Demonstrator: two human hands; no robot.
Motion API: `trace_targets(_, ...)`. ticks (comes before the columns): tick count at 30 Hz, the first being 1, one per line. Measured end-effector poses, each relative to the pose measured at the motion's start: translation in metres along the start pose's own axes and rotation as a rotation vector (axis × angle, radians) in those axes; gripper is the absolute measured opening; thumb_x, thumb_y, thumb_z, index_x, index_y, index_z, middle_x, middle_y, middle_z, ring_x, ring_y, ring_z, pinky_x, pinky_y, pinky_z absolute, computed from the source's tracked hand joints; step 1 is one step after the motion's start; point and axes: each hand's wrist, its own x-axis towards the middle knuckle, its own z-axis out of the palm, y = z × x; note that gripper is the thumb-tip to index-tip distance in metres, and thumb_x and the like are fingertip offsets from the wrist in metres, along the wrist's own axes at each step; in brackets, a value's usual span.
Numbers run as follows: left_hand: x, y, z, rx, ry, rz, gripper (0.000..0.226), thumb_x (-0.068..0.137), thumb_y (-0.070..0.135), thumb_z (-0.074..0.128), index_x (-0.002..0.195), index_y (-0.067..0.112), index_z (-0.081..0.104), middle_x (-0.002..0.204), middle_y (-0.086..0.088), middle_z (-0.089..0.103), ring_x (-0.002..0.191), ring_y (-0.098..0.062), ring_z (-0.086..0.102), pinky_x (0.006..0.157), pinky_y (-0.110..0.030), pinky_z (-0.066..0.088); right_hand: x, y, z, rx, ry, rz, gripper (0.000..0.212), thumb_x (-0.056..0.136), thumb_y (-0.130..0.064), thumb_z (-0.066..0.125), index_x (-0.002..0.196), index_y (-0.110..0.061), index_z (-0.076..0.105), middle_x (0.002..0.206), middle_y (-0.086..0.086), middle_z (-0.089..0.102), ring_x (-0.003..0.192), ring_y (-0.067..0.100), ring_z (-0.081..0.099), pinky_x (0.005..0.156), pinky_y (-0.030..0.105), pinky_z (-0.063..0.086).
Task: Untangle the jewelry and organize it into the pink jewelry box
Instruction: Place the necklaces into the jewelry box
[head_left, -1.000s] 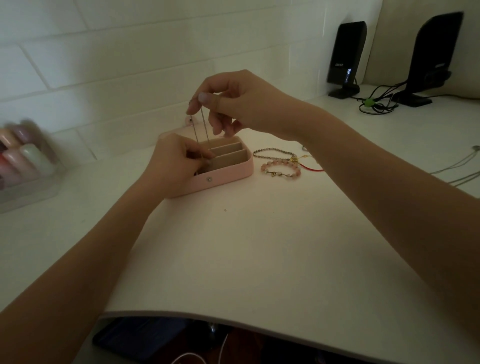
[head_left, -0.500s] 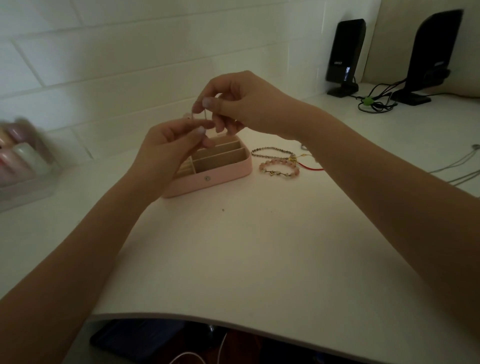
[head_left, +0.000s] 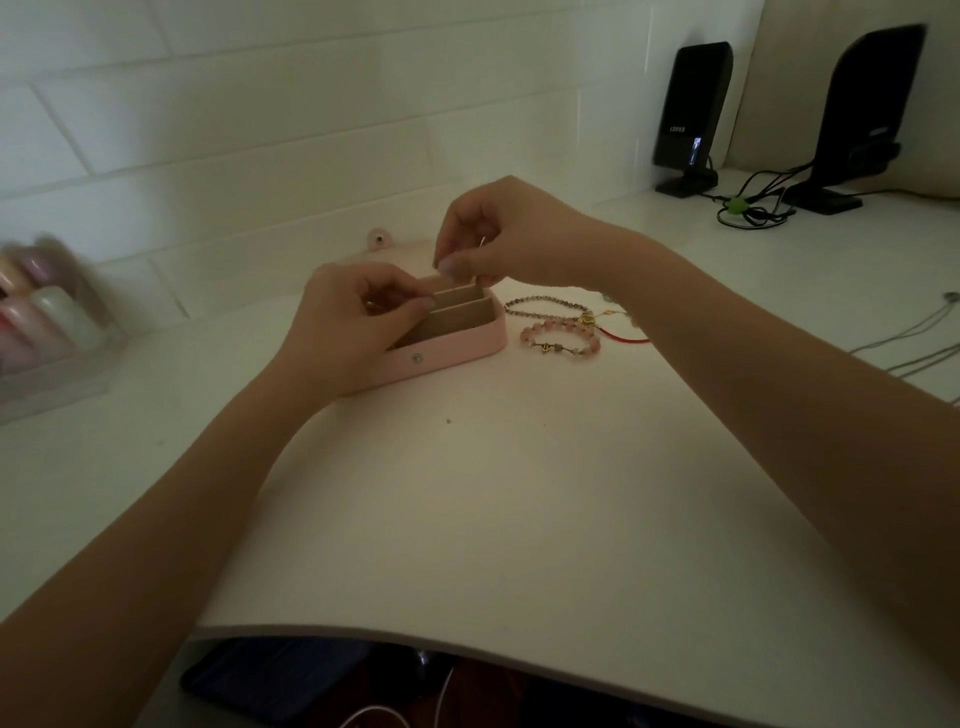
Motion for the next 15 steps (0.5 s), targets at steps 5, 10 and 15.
trace_targets(5, -0.002, -0.005, 0.004, 0.153, 0.014, 0.049, 0.015, 0.079, 0.009, 0.067, 0.088, 0.020, 0.074, 0.069, 0.023, 0.057, 0.069, 0.020, 0.052, 0.066, 0.001, 0.035, -0.001, 0.005, 0.009, -0.206, -0.106, 0.025, 0.008, 0.077, -0.019, 0.073, 0.085, -0.020, 0.070, 0.072, -0.008, 0.065, 0.059, -0.001, 0.055, 0.057, 0.013, 0.043)
trace_targets(10, -0.004, -0.001, 0.003, 0.200, 0.099, 0.129, 0.011, 0.078, 0.010, 0.064, 0.084, 0.013, 0.074, 0.071, 0.008, 0.060, 0.070, 0.005, 0.048, 0.066, -0.007, 0.033, -0.004, 0.005, 0.002, -0.231, -0.078, 0.040, 0.006, 0.080, -0.019, 0.070, 0.081, -0.024, 0.068, 0.087, -0.001, 0.069, 0.066, 0.004, 0.057, 0.068, 0.029, 0.052)
trace_targets(15, -0.012, 0.015, 0.012, 0.264, 0.148, 0.221, 0.021, 0.078, 0.027, 0.057, 0.082, 0.013, 0.071, 0.079, 0.000, 0.066, 0.084, -0.019, 0.058, 0.078, -0.023, 0.039, -0.036, -0.004, -0.020, -0.245, 0.000, 0.073, 0.007, 0.084, -0.013, 0.065, 0.087, -0.017, 0.070, 0.076, -0.010, 0.066, 0.069, 0.004, 0.061, 0.067, 0.018, 0.050)
